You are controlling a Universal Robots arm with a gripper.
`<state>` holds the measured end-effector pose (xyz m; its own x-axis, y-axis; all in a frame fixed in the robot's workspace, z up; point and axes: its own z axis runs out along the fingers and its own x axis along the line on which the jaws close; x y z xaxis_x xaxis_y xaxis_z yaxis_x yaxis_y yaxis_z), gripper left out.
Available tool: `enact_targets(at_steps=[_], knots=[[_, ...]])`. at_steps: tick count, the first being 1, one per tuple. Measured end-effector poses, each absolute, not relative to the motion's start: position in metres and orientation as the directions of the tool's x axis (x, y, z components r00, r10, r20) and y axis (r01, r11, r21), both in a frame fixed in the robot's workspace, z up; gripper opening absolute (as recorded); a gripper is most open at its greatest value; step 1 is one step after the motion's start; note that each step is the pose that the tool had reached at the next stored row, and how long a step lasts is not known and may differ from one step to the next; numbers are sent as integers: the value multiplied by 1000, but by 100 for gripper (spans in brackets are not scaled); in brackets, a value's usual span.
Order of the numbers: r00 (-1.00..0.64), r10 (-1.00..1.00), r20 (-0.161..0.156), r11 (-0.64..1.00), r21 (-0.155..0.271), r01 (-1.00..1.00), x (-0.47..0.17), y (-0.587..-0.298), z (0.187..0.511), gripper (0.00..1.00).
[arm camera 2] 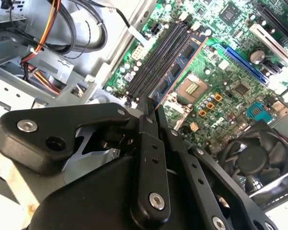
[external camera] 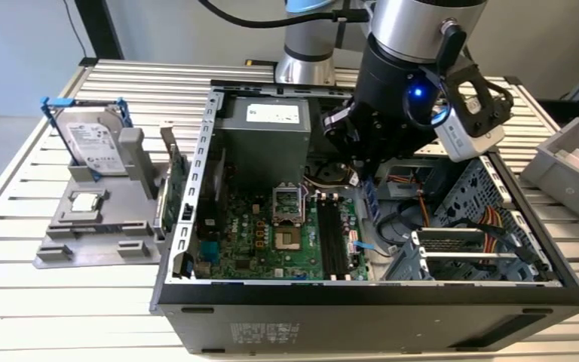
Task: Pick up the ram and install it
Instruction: 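Insert the ram into the slot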
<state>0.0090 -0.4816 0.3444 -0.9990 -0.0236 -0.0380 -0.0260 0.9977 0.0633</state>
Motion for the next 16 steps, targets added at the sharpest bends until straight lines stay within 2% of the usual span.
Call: enact_targets(at_steps=[16], knots=[[-999, -14, -38, 998, 64, -16, 9, -482, 342, 0]])
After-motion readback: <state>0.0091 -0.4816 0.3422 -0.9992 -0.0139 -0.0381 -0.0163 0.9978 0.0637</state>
